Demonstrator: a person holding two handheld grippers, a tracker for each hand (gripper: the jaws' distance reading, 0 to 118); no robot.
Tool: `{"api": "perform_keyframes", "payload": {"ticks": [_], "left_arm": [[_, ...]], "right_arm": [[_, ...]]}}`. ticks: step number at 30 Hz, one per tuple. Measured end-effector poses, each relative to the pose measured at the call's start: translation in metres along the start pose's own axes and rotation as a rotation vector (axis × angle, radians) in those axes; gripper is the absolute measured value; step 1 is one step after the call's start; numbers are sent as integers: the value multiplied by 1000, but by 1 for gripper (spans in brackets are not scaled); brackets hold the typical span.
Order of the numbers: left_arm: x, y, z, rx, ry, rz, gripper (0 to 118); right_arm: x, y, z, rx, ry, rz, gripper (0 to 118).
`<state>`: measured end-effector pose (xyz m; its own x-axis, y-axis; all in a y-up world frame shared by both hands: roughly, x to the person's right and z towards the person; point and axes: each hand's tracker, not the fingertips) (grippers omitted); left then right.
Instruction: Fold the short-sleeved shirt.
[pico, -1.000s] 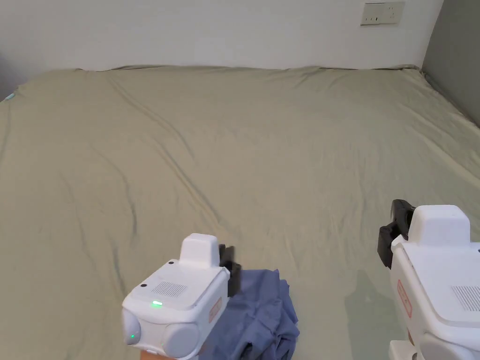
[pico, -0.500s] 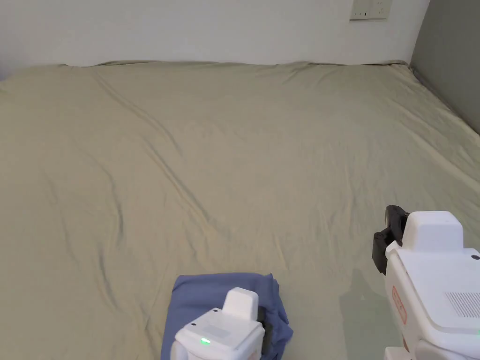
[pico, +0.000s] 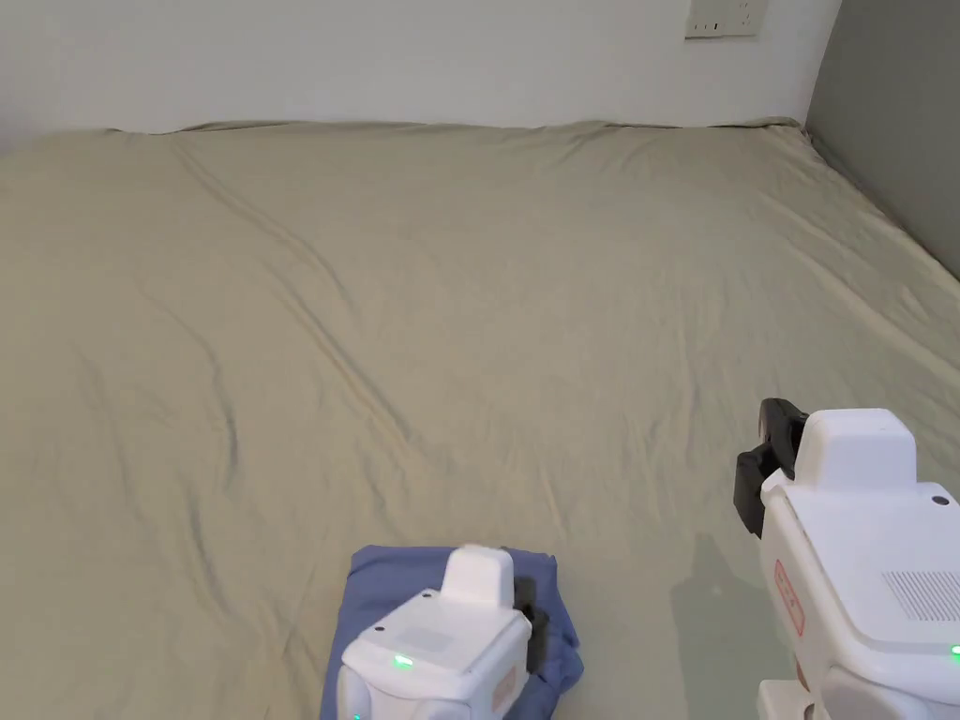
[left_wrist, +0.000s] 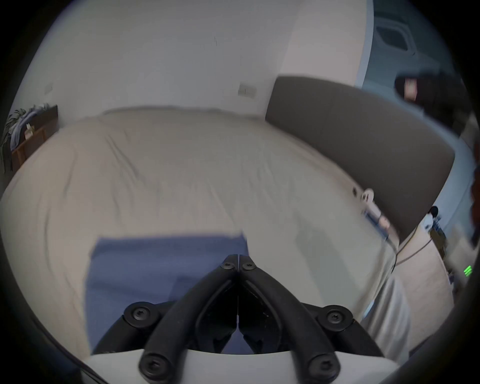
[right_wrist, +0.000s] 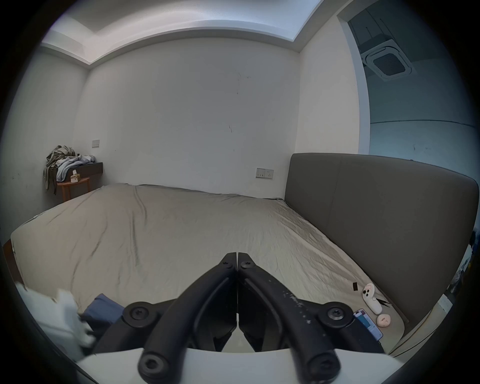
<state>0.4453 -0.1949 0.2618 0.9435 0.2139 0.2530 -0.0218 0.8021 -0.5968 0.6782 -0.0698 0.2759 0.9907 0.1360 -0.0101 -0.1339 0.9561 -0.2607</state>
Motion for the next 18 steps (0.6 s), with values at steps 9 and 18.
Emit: {"api": "perform_keyframes", "payload": {"ticks": [9,18], "left_arm": [[-27,104,109,362,141,-189,0],[-94,130,165,524,403,-164,0]], "right_arm": [[-16,26,20,84,11,-9,2],[-32,40,34,145,30,-4,2]]}}
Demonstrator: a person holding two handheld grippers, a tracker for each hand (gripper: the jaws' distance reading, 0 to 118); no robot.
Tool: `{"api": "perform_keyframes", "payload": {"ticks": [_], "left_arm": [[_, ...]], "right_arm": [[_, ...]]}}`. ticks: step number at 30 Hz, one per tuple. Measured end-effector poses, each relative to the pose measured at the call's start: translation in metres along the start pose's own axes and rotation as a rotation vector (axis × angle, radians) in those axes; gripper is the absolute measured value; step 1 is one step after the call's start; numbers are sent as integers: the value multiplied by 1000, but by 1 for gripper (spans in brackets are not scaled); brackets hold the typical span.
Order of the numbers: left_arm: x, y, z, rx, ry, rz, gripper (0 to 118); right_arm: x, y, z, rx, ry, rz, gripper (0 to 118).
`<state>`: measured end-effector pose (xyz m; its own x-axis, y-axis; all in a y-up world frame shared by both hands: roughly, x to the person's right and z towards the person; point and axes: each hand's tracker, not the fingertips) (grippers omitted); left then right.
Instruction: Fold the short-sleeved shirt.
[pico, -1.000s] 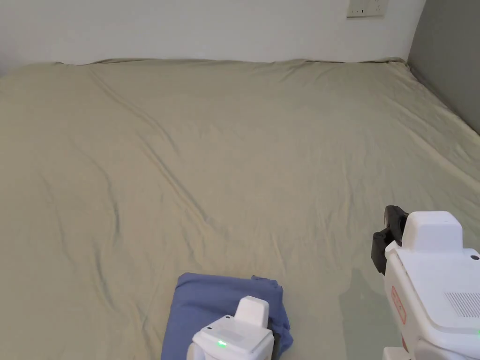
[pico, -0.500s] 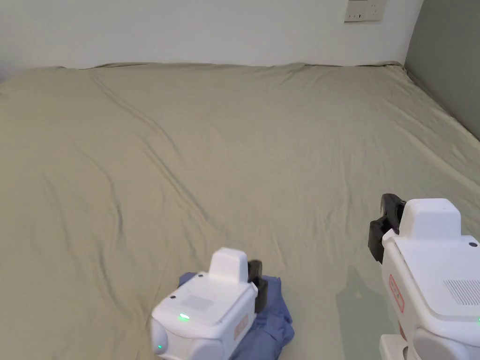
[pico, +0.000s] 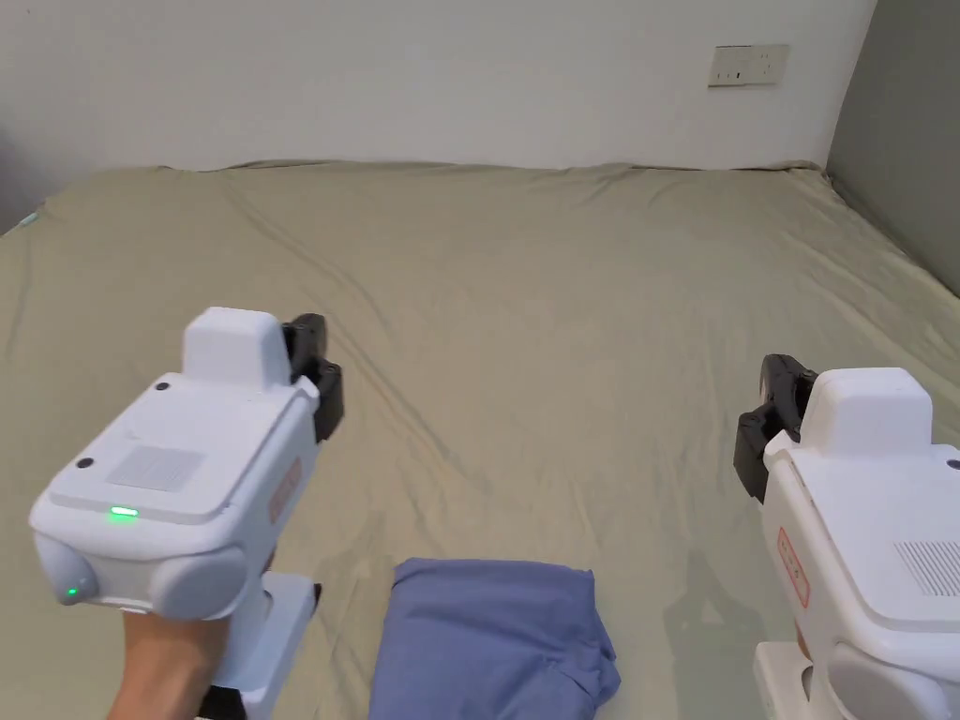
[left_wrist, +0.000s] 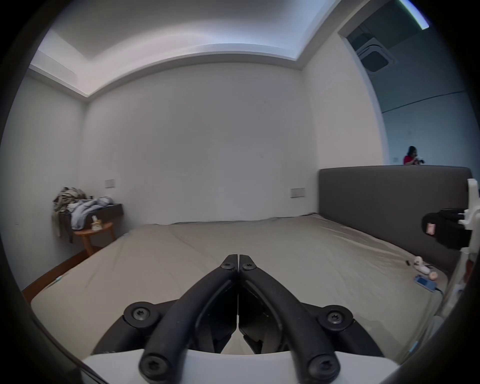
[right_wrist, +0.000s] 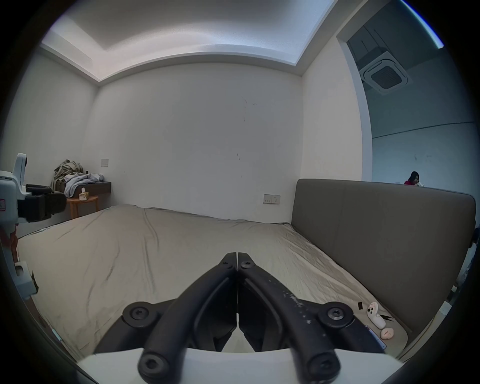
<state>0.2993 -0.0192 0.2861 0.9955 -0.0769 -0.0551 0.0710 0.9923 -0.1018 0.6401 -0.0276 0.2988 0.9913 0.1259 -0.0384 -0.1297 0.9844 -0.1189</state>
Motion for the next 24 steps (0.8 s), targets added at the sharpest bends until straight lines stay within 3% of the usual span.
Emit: {"api": "perform_keyframes", "payload": {"ticks": [4,16,20,24], "left_arm": [[-30,-12,3,16,74,6,0],[-49,-25,6,-7,96,45,0],[-49,-29,5,-14,89,49,0],[-48,-35,3,-32,83,43,0]], "right_arm": [[-4,3,2,16,8,7,2],[-19,-5,-6,-8,53,-4,2],[-39,-38,-25,-136,151,-74,2],[-69,-88,-47,-314,220,-77,2]]}}
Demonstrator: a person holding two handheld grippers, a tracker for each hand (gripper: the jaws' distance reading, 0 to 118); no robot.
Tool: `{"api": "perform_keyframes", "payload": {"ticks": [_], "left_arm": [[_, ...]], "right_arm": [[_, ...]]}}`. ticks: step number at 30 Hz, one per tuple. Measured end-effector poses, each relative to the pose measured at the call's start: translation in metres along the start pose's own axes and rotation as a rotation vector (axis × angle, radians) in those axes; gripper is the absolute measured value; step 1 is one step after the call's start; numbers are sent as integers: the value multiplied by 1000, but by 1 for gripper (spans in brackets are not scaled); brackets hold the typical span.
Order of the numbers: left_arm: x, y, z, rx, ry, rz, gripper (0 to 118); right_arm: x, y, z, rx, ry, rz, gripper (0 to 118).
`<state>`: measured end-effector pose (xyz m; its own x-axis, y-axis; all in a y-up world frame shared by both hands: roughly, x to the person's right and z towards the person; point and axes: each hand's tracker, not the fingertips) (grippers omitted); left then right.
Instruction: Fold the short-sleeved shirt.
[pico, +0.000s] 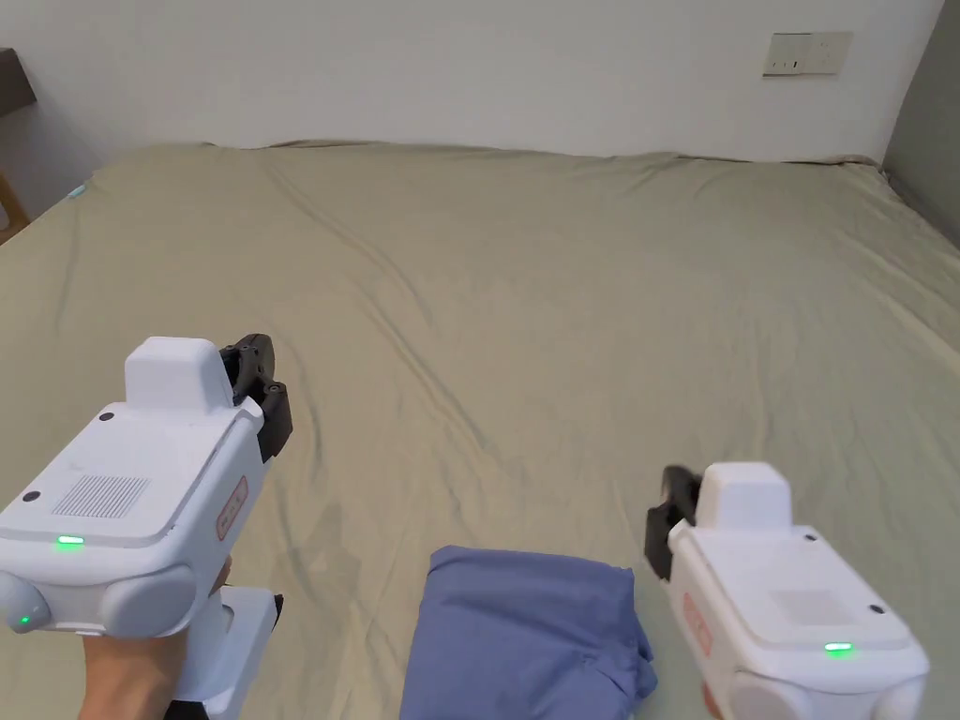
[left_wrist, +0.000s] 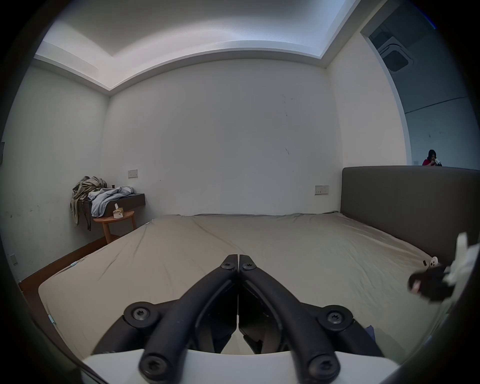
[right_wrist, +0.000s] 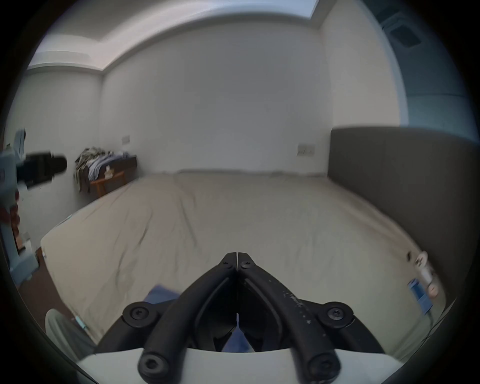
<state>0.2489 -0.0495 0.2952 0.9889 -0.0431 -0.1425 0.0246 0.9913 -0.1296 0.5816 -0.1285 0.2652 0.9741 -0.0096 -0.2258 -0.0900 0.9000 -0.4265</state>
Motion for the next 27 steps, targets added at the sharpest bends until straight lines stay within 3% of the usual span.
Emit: {"api": "perform_keyframes", "payload": {"ticks": [6,12,14,18,20,22,24,27], "left_arm": [[0,-15,-8,-49,-17,19,0],[2,-34,-19,-142,-42,54,0],[3,-43,-26,-216,-54,98,0],[6,-76,-45,-444,-148,268,2],[9,-98,-56,-590,-215,374,18],[12,-118,-66,-711,-283,463,73],[20,-138,-75,-830,-310,481,116],[31,-162,-82,-908,-321,461,118]], "right_arm": [[-24,-73,-53,-266,42,28,2],[-20,-120,-87,-469,41,-44,2],[-18,-119,-78,-401,33,-67,2],[-24,-113,-78,-426,35,-17,2],[-24,-112,-77,-424,36,-1,2],[-21,-118,-79,-423,40,-11,2],[-19,-117,-79,-424,45,-26,2],[-19,-115,-78,-429,51,-28,2]]}}
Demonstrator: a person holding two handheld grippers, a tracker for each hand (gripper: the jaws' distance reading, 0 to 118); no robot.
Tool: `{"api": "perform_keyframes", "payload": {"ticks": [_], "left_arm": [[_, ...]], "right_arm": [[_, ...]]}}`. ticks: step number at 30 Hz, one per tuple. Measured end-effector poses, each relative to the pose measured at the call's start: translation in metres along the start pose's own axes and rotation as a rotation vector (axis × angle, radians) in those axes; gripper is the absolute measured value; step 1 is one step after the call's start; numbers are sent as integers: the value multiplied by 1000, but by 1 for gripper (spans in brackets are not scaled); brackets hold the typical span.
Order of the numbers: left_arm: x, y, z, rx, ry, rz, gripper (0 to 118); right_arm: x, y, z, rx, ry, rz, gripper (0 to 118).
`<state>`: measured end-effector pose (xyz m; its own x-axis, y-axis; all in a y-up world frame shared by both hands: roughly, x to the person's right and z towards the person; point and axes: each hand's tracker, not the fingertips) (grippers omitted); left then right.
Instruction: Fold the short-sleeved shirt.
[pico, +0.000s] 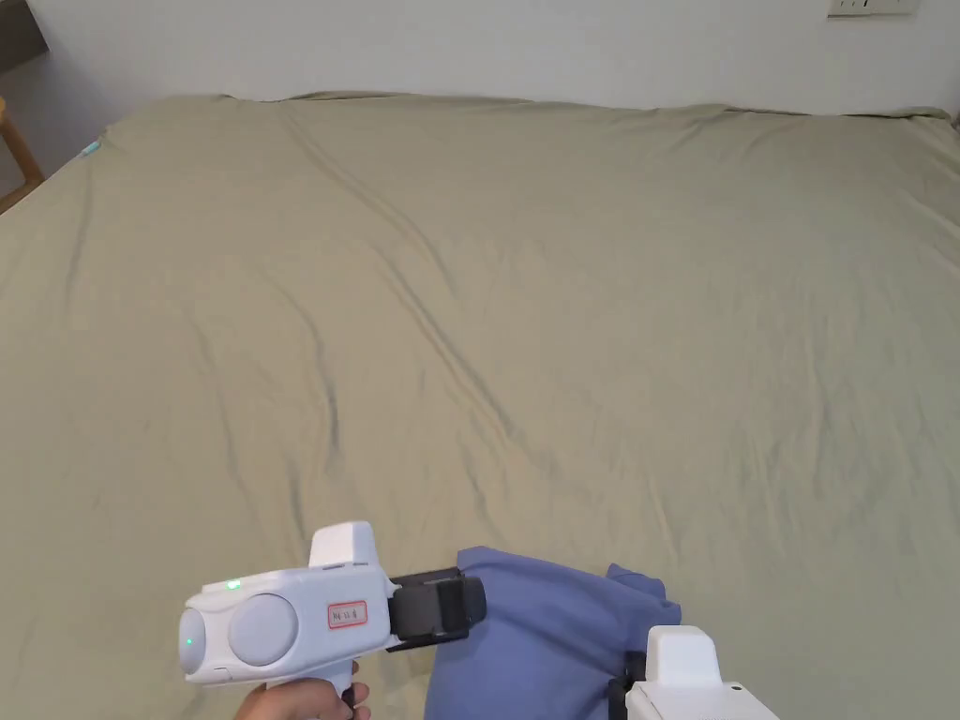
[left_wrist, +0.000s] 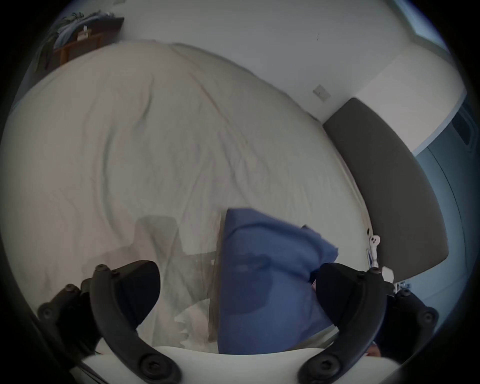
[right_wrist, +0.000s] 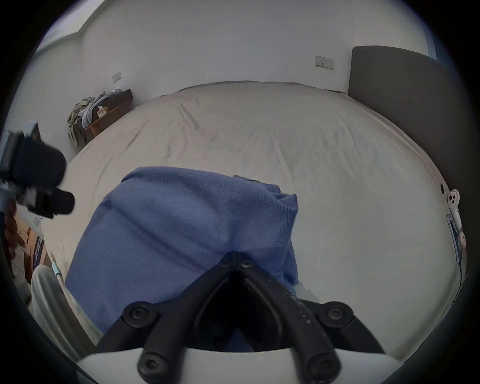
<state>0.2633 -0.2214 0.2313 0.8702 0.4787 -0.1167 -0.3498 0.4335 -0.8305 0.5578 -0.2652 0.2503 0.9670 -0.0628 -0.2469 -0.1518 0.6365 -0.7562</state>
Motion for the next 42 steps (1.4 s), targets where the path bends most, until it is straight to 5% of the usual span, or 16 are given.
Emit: {"api": "perform_keyframes", "payload": {"ticks": [5,7,9,15,24,42], "left_arm": [[-9,1,-34,-131,-47,64,116],[-12,1,-42,-178,-105,117,93],[-14,-4,-50,-199,-173,145,51],[-13,-7,-46,-177,-165,151,22],[-23,47,15,-44,-105,-7,19],[-291,195,147,95,524,72,19]], "right_arm": [[6,0,-2,-3,21,-9,2],[7,0,-2,-6,28,-7,2],[8,1,-2,-9,32,-5,2],[4,4,-1,-12,26,29,2],[0,57,42,127,40,78,2],[-52,153,26,277,7,147,2]]}}
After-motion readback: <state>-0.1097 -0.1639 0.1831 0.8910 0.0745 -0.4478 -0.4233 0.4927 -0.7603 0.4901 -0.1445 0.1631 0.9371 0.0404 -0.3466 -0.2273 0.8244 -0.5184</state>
